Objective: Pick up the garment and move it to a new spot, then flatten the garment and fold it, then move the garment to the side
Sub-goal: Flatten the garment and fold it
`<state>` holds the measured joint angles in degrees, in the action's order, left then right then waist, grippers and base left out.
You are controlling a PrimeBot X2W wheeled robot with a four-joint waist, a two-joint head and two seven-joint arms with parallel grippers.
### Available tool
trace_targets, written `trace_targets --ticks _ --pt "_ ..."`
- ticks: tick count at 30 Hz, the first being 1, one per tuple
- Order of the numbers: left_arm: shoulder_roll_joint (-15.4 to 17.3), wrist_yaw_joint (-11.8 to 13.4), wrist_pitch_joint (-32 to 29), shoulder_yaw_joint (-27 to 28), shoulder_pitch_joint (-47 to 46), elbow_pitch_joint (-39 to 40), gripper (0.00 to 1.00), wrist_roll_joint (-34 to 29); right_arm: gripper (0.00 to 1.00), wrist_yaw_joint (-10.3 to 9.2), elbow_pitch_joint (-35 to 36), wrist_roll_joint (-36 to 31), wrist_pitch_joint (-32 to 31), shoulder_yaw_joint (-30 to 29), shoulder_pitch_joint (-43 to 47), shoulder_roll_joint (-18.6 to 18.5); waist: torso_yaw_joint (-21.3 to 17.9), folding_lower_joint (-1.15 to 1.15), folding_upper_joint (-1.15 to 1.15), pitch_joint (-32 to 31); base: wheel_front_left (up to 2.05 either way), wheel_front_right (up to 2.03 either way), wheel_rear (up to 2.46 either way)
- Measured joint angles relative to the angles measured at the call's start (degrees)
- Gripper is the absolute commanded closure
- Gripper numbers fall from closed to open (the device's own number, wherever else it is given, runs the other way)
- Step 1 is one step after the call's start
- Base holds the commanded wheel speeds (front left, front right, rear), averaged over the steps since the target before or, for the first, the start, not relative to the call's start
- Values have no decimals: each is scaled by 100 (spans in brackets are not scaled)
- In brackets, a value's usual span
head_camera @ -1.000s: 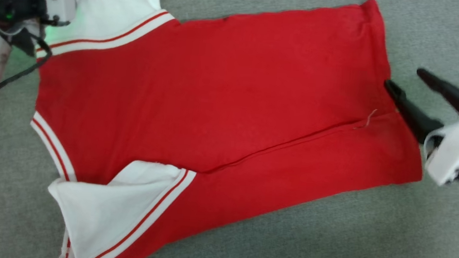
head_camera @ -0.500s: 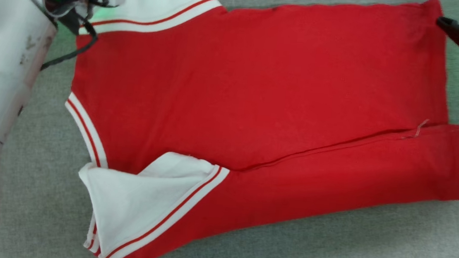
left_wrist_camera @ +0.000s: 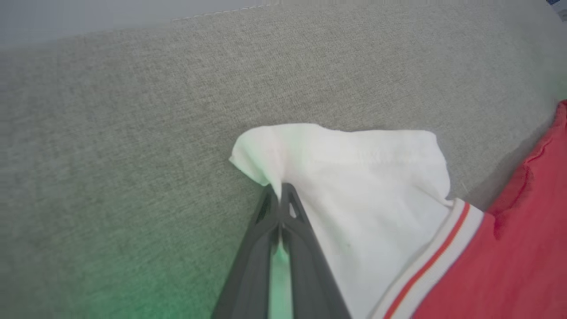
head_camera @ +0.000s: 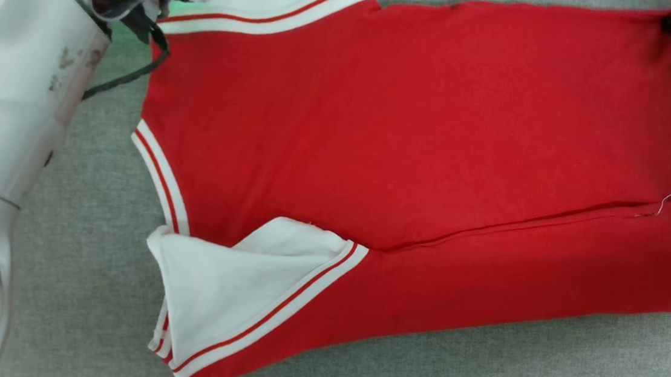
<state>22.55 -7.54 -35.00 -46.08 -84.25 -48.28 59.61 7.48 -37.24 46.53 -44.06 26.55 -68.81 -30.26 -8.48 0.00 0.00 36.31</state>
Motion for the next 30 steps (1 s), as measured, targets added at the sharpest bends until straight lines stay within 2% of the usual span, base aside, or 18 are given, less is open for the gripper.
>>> trace_targets --ticks 7,13,19,25,30 --pt "49 2 605 -215 298 545 100 327 100 3 94 300 594 248 187 -245 107 0 0 -320 0 0 0" --pt "350 2 1143 -442 774 1600 100 850 100 3 724 616 865 567 824 -802 244 0 0 -745 0 0 0" --pt "972 2 1561 -715 1550 2821 100 1191 100 3 1478 896 1002 700 1683 -1317 397 0 0 -1173 0 0 0" --pt "1695 9 2098 -724 2553 3806 100 1386 100 3 2163 1047 1177 495 2660 -1782 530 0 0 -1487 0 0 0" --pt "2113 313 2647 -658 3469 4638 100 1501 100 3 2539 1096 1188 177 3506 -2068 623 0 0 -1561 0 0 0"
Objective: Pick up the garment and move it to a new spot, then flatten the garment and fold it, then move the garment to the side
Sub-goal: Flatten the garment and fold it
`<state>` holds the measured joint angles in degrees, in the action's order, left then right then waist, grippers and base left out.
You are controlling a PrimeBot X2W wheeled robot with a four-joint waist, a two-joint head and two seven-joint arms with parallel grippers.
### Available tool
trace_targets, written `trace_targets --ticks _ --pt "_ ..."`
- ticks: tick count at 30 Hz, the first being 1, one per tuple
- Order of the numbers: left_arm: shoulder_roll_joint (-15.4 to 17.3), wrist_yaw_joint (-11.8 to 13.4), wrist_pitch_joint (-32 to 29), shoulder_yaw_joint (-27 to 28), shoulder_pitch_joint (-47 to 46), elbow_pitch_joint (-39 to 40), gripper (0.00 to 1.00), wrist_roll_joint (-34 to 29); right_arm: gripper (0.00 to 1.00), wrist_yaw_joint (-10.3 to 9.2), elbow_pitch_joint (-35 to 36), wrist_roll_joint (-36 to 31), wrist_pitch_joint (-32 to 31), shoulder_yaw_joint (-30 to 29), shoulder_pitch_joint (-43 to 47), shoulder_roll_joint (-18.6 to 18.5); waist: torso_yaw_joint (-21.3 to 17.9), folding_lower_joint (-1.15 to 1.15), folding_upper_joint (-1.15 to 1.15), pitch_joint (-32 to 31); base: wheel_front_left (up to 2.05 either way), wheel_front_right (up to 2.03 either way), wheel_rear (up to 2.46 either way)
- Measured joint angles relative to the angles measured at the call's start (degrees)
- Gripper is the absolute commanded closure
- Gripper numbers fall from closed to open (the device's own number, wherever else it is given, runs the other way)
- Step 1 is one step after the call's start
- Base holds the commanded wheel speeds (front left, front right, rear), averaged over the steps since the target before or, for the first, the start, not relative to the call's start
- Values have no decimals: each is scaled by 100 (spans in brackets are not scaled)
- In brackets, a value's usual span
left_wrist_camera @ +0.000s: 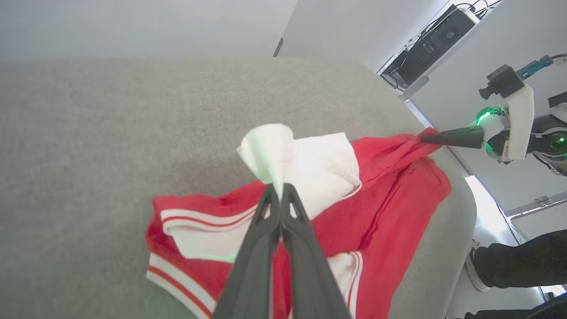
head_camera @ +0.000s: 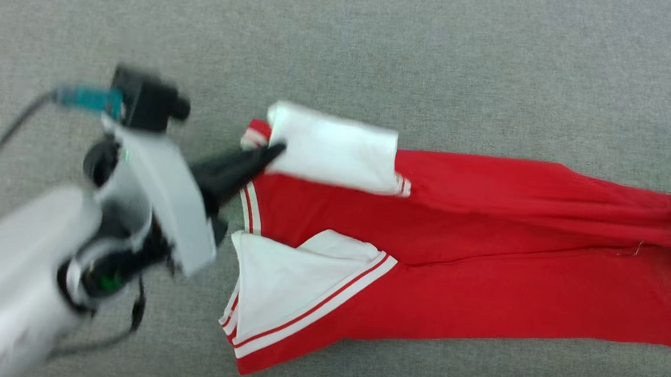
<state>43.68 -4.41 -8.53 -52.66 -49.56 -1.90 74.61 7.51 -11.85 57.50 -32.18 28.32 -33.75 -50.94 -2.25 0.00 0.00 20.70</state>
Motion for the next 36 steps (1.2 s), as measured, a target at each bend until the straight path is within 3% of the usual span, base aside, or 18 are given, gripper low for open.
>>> trace_targets --ticks 8,13,18,24,26,27,28,36 --pt "293 534 679 -2 1163 802 100 196 100 0 327 -124 -11 -579 734 92 -4 0 0 85 0 0 0" --pt "300 731 787 -194 1411 782 100 -24 100 0 326 -281 -26 -946 864 338 -7 0 0 190 0 0 0" --pt "0 890 806 -463 1399 323 100 -444 100 0 46 -756 23 -1047 876 676 8 0 0 266 0 0 0" --pt "-287 894 907 -594 1284 -152 100 -704 100 0 -148 -928 90 -1074 862 962 10 0 0 271 0 0 0" --pt "-366 890 1009 -536 1298 -236 54 -626 53 -1 -169 -937 99 -1080 858 1010 1 0 0 243 0 0 0" --pt "-390 888 1083 -487 1323 -270 17 -576 0 -4 -154 -937 92 -1060 859 1015 -4 0 0 217 0 0 0" --pt "-400 888 1150 -457 1355 -283 0 -552 0 -4 -135 -935 122 -1070 860 1023 -7 0 0 184 0 0 0" --pt "-325 1050 1915 -153 1733 -88 0 -514 0 0 -11 -817 -45 -1563 1076 1033 -5 0 0 -226 0 0 0"
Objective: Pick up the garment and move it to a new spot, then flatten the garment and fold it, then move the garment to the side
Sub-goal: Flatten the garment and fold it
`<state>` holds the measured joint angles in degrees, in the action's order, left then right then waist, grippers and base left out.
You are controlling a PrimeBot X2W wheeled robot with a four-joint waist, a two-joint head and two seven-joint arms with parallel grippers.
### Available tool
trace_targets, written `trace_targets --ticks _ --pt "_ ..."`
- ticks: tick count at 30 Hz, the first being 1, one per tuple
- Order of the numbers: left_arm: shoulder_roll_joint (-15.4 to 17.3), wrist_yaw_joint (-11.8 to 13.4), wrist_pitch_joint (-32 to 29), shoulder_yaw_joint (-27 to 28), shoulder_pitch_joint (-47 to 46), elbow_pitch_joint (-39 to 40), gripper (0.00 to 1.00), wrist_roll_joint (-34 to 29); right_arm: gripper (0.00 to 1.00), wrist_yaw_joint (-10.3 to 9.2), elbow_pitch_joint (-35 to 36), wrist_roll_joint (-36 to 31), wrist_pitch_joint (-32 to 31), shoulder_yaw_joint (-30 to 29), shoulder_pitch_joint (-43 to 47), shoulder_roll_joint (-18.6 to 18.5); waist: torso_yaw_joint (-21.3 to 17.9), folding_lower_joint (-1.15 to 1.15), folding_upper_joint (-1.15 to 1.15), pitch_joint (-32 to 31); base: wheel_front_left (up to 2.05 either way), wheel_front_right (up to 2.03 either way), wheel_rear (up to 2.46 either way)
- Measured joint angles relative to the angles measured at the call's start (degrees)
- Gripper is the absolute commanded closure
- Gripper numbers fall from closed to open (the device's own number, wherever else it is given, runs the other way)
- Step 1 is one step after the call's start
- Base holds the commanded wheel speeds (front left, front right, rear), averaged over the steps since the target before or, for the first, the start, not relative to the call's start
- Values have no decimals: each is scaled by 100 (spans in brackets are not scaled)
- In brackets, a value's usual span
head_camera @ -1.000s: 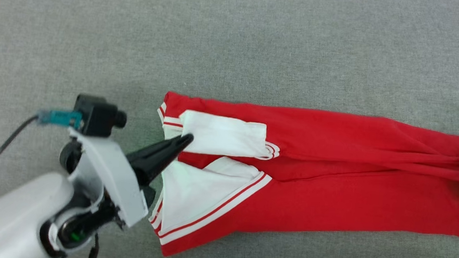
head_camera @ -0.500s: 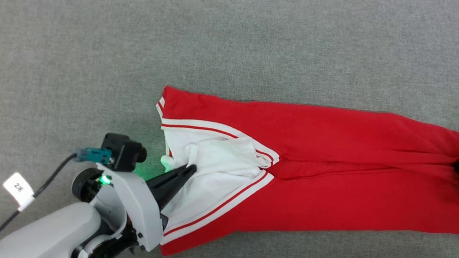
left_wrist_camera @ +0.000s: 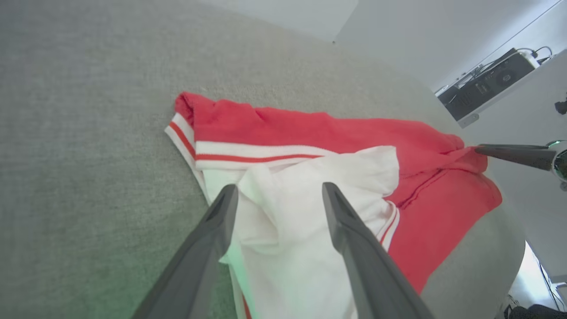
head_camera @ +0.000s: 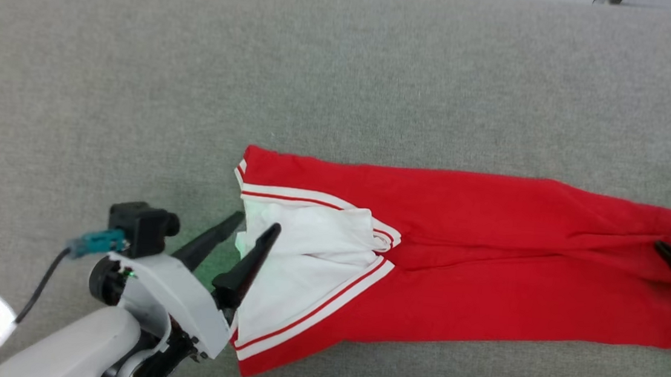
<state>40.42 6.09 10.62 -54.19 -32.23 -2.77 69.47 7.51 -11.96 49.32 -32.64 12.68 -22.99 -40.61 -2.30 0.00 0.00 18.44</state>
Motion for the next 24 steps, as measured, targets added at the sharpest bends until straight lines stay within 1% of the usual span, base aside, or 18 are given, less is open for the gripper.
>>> trace_targets --ticks 3,5,7,9,11,13,16,18,24 --pt "-40 242 257 178 170 127 0 -81 0 -1 -59 -52 -199 -265 82 5 28 0 0 -155 0 0 0" --pt "-143 433 363 310 337 183 0 -172 0 -1 -147 -23 -424 -430 155 69 68 0 0 -234 0 0 0" --pt "-250 677 403 392 500 182 0 -405 0 -1 -240 18 -690 -508 243 145 134 0 0 -276 0 0 0" --pt "-450 745 430 565 709 189 0 -446 0 -1 -332 20 -888 -584 276 181 212 0 0 -289 0 0 0" --pt "-691 811 430 768 894 176 0 -676 0 -1 -404 18 -1038 -669 276 183 299 0 0 -279 0 0 0" --pt "-917 809 447 1111 1083 141 0 -853 0 0 -477 10 -1131 -756 276 203 391 0 0 -256 0 0 0" --pt "-1223 792 446 1548 1395 30 0 -1300 0 -1 -575 -30 -1267 -884 266 212 536 0 0 -215 0 0 0" --pt "-1457 712 446 1850 1573 -13 0 -1580 0 0 -645 -59 -1394 -936 265 215 636 0 0 -188 0 0 0" --pt "-2083 503 446 2498 1958 -259 0 -2737 0 -1 -716 -152 -1745 -1080 261 196 925 0 0 -127 0 0 0"
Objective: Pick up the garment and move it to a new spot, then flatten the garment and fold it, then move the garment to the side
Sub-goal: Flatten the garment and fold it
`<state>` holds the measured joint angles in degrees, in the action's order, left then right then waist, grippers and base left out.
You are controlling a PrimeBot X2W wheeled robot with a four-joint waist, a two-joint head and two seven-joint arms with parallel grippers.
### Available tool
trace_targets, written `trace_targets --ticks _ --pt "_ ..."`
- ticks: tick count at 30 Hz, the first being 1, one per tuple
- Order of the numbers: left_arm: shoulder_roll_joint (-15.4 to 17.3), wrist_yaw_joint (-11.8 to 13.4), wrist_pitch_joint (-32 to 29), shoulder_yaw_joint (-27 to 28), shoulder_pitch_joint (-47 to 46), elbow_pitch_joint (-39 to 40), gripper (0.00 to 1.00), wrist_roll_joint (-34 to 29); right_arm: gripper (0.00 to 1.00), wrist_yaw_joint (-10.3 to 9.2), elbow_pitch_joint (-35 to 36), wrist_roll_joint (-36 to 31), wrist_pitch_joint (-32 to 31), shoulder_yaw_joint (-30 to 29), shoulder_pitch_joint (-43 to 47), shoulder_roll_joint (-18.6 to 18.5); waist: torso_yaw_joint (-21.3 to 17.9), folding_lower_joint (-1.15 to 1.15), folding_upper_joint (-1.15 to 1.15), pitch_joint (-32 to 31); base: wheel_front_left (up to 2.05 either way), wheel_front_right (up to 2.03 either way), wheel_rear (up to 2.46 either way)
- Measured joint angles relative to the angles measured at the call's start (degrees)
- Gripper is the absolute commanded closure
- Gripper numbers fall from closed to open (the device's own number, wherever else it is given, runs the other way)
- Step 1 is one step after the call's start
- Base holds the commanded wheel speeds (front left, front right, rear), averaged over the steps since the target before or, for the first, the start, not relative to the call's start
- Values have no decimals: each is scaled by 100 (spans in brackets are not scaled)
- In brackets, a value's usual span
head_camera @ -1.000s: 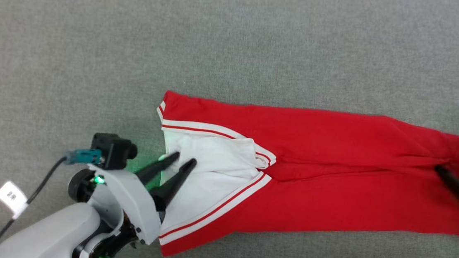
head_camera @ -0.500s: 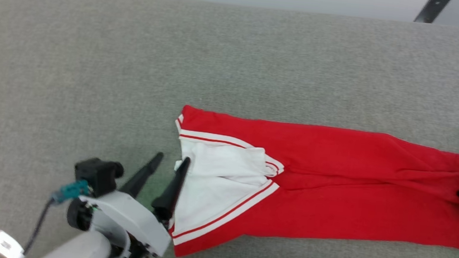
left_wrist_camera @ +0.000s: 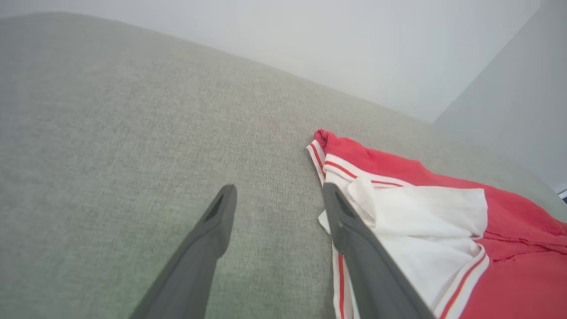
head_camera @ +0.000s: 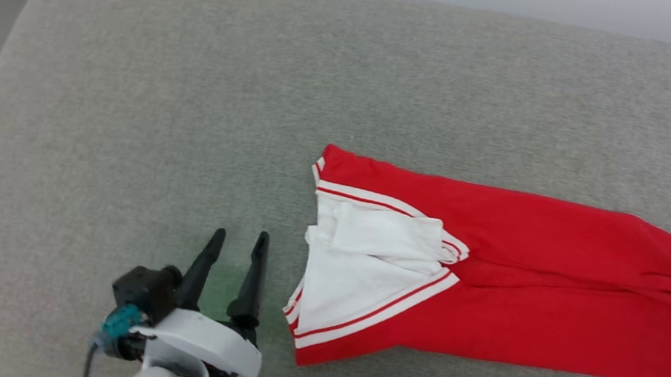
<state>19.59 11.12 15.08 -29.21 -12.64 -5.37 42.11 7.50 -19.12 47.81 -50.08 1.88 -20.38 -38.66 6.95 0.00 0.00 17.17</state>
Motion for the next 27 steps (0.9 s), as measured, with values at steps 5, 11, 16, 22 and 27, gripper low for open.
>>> trace_targets --ticks 5,11,16,22,27 --pt "-500 -214 1 512 214 -96 0 -1056 0 -2 -20 -119 -175 -156 109 -23 202 0 0 -5 0 0 0" --pt "-900 -513 1 1012 439 -160 0 -2084 0 -3 14 -234 -312 -332 229 14 308 0 0 -96 0 0 0" --pt "-1160 -753 1 1463 497 -170 0 -2541 0 -3 70 -298 -389 -506 333 105 307 0 0 -137 0 0 0" --pt "-1391 -1032 1 1756 553 -232 0 -2918 0 -3 120 -416 -353 -602 393 267 268 0 0 -105 0 0 0" --pt "-1521 -1217 1 1907 554 -309 0 -3084 100 -3 92 -505 -224 -636 392 336 269 0 0 -46 0 0 0"
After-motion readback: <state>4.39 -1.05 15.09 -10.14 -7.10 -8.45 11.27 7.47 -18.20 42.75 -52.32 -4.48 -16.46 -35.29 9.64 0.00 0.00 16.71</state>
